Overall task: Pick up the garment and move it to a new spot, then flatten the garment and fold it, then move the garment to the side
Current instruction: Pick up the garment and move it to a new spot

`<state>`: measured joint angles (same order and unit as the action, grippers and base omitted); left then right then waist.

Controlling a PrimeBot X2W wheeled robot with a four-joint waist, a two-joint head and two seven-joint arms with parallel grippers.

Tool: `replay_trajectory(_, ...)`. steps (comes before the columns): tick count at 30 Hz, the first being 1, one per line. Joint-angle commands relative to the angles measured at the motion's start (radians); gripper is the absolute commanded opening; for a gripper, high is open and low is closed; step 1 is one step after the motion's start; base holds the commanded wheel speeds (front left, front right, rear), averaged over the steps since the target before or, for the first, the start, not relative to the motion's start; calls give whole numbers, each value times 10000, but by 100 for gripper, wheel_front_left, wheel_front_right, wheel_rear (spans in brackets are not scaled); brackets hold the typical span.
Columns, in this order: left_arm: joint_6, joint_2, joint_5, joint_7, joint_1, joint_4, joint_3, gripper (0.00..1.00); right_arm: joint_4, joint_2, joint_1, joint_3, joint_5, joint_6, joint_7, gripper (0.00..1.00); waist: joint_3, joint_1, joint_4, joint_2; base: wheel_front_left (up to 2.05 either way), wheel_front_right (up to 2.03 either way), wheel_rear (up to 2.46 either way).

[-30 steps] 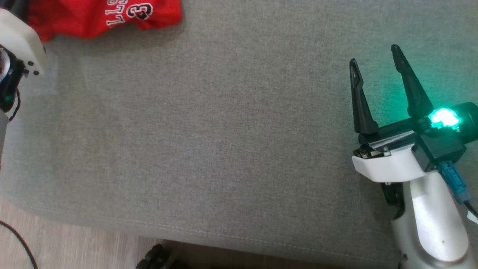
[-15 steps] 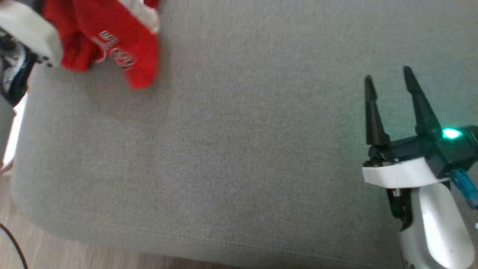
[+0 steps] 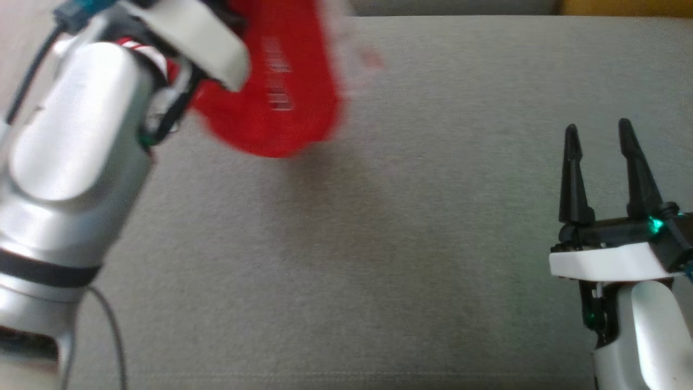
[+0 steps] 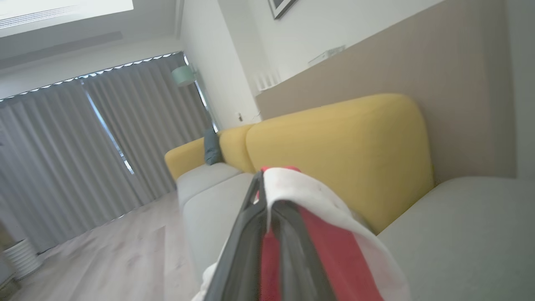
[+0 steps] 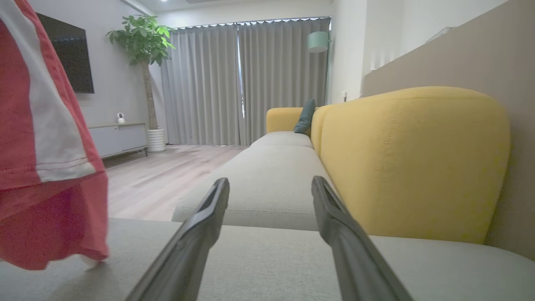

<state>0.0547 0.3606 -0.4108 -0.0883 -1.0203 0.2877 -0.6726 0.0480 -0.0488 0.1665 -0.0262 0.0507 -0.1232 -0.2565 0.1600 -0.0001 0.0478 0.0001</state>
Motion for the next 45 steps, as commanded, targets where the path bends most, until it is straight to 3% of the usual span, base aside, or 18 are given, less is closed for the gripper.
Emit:
replay_trajectory(1, -153, 180, -127, 13, -379, -392, 396, 0, -328, -14, 74, 171, 73, -75, -53, 100, -121, 1, -429, -1, 0, 0, 0)
replay_trajectory(7, -708, -836, -390, -163, 184, -614, 154, 0, -512, -14, 237, 31, 169, -75, -53, 100, 388, 1, -1256, -1, 0, 0, 0)
replay_trajectory(12, -1101, -1600, -430, -988, 1365, 460, -270, 0, -601, -14, 408, -18, 262, -75, -53, 100, 995, 1, -1847, -1, 0, 0, 0)
replay_trajectory(21, -1056, -2345, -113, -1694, 2908, 2992, -950, 0, -640, -14, 604, 63, 361, -75, -53, 100, 1666, 1, -2403, -1, 0, 0, 0)
replay_trajectory(28, -1029, -2643, 110, -1730, 3504, 2901, -559, 0, -590, -14, 443, 282, 511, -75, -53, 100, 1737, 1, -2325, -1, 0, 0, 0)
replay_trajectory(30, -1031, -2722, 323, -1732, 3833, 2598, -231, 68, -544, -14, 392, 437, 560, -75, -53, 100, 1685, 1, -2225, -1, 0, 0, 0)
replay_trajectory(31, -1013, -2743, 404, -1732, 3944, 2474, -126, 97, -529, -14, 391, 459, 552, -75, -53, 100, 1657, 1, -2182, -1, 0, 0, 0)
replay_trajectory(45, -693, -2920, 1164, -1734, 5864, 495, 1838, 100, -211, -14, 97, 370, 266, -75, -53, 100, 718, 1, -1435, -1, 0, 0, 0)
